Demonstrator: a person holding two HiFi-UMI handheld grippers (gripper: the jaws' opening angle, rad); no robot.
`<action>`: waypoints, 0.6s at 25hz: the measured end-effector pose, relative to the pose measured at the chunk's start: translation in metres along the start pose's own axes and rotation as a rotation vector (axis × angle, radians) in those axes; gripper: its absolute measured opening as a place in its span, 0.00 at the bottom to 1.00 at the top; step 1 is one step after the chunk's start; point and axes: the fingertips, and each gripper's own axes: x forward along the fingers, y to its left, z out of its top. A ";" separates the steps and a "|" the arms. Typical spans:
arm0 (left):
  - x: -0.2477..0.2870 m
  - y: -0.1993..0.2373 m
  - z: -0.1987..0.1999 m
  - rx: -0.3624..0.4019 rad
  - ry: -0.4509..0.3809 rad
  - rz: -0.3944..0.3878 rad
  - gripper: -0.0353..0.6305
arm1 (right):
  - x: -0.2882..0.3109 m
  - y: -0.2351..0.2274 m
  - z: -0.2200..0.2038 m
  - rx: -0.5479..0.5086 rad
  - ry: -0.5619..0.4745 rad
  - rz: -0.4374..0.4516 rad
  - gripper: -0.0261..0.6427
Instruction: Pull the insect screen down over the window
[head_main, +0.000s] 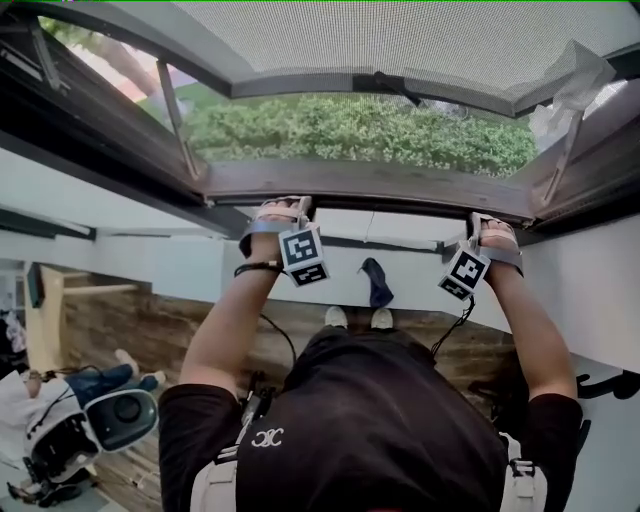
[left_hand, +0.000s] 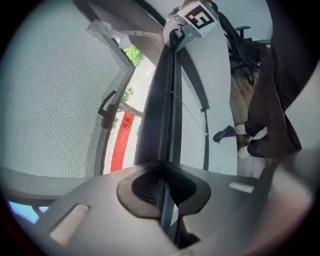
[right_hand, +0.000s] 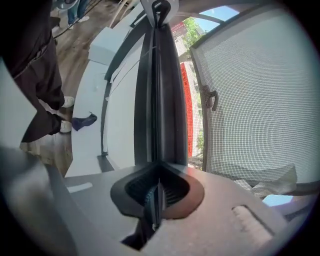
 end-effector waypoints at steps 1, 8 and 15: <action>0.002 0.000 -0.001 0.014 0.009 0.023 0.10 | 0.000 0.000 0.000 0.005 0.009 -0.002 0.06; 0.000 0.003 0.001 0.008 0.015 0.079 0.09 | 0.002 0.004 0.000 0.004 -0.004 -0.009 0.06; 0.010 0.005 -0.004 -0.036 -0.036 0.060 0.10 | 0.005 -0.004 0.003 0.047 0.024 0.026 0.06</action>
